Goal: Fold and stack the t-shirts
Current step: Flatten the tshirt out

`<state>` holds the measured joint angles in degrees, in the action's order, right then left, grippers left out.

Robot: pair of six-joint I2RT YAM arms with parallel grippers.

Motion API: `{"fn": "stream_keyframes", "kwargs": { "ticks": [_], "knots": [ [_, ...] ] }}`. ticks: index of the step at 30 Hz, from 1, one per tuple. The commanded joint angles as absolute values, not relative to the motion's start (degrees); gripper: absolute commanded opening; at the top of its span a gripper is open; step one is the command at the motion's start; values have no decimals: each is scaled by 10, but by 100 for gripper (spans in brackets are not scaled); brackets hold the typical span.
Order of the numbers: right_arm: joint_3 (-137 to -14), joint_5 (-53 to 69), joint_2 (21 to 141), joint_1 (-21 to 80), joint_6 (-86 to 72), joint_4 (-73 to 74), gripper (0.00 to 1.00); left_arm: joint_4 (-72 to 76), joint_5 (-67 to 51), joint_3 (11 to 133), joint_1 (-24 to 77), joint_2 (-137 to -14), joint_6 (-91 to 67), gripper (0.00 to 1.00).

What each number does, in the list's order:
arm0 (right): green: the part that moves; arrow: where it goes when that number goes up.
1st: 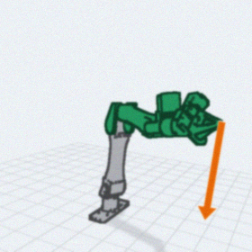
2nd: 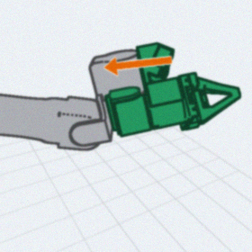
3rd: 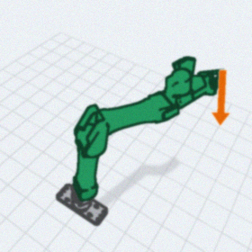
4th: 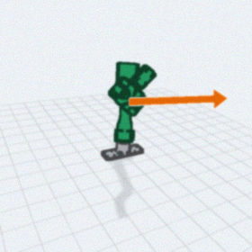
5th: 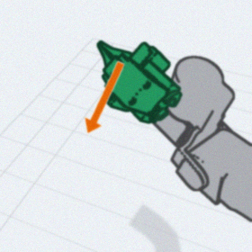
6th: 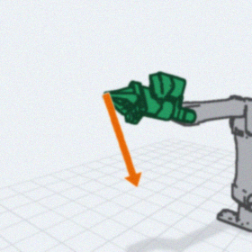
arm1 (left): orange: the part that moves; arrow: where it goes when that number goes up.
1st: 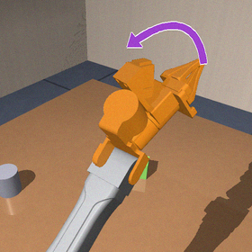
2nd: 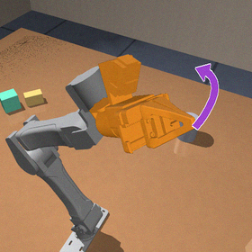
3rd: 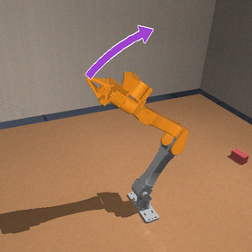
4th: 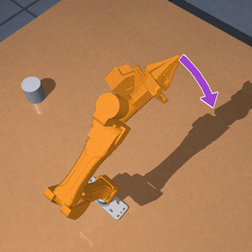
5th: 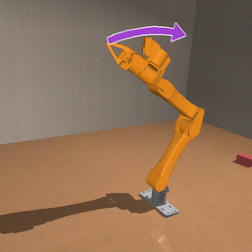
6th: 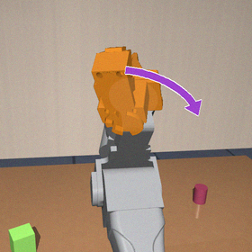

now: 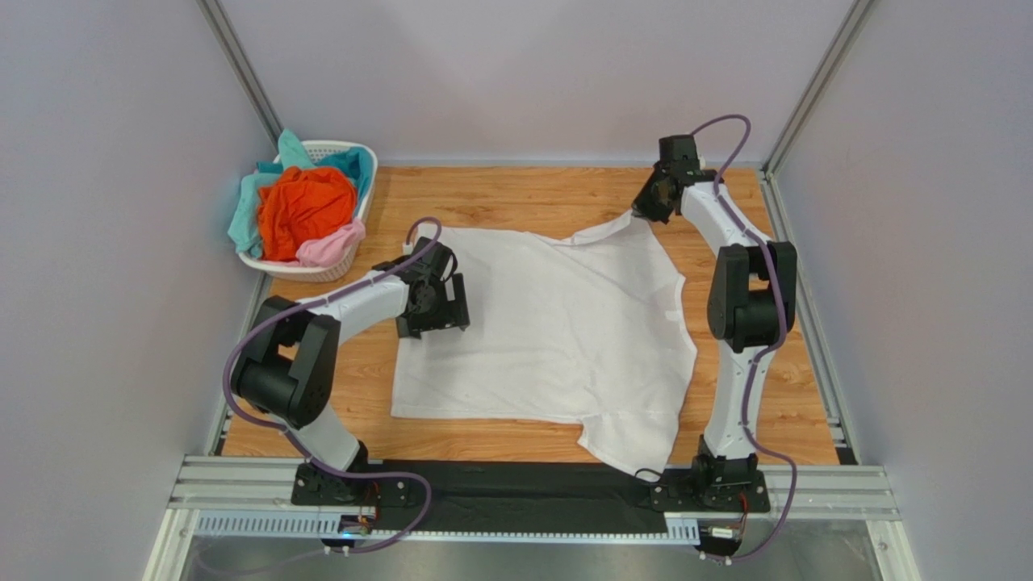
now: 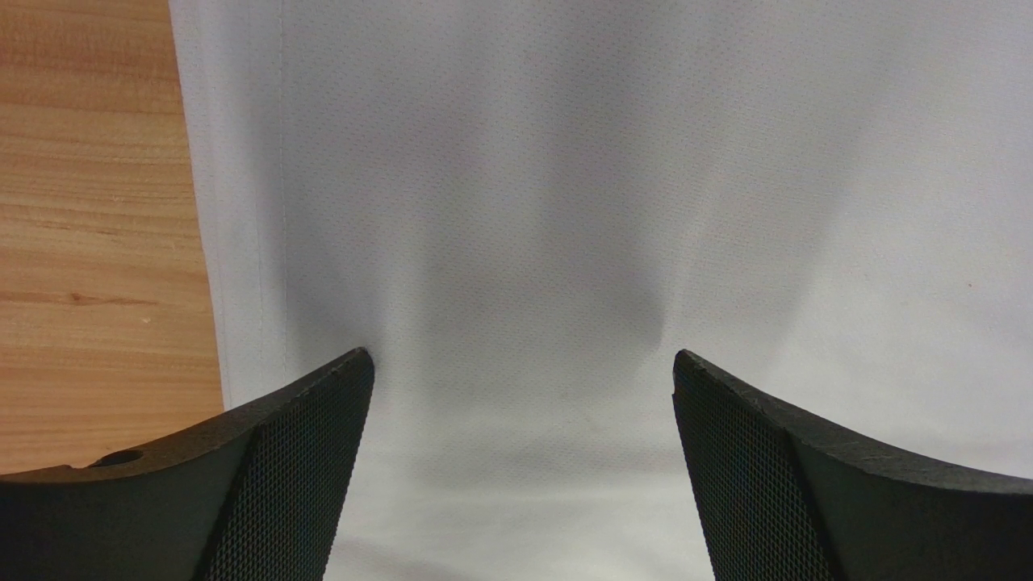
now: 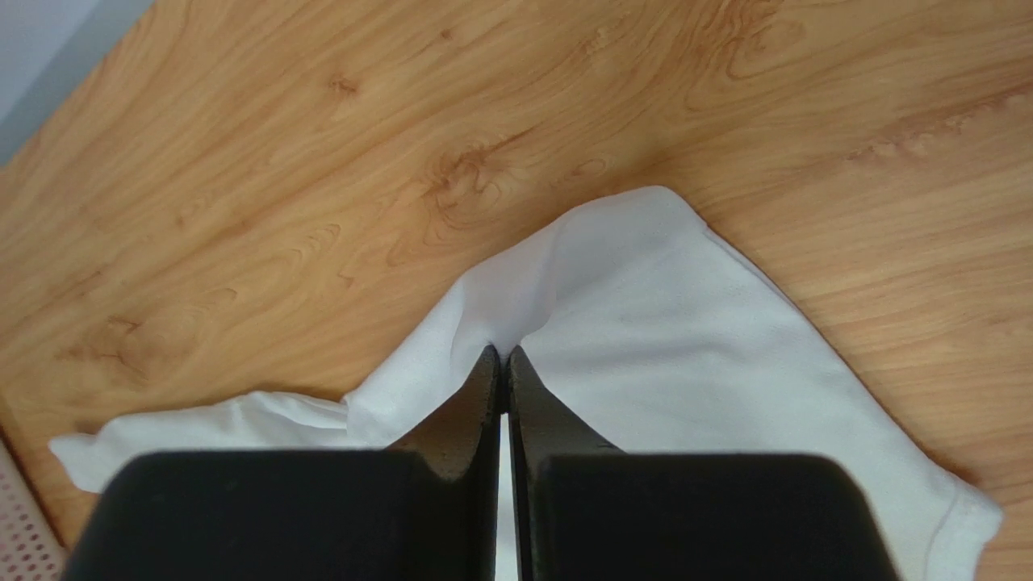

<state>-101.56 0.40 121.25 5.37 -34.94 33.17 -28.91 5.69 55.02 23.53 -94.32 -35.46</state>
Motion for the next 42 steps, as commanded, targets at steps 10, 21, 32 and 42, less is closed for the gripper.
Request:
{"fn": "stream_keyframes", "kwargs": {
  "ticks": [10,21,32,42],
  "knots": [
    [-1184,20,1354,28,-567,272,13,-281,57,548,236,-941,-337,100],
    [-1147,222,1288,5,-381,249,100,-283,58,557,236,-877,-327,100],
    [-746,76,979,41,-287,329,100,-278,78,581,231,-824,-315,100],
    [-691,37,1008,53,-253,345,100,-265,32,653,206,-941,-309,100]
  ]
}}
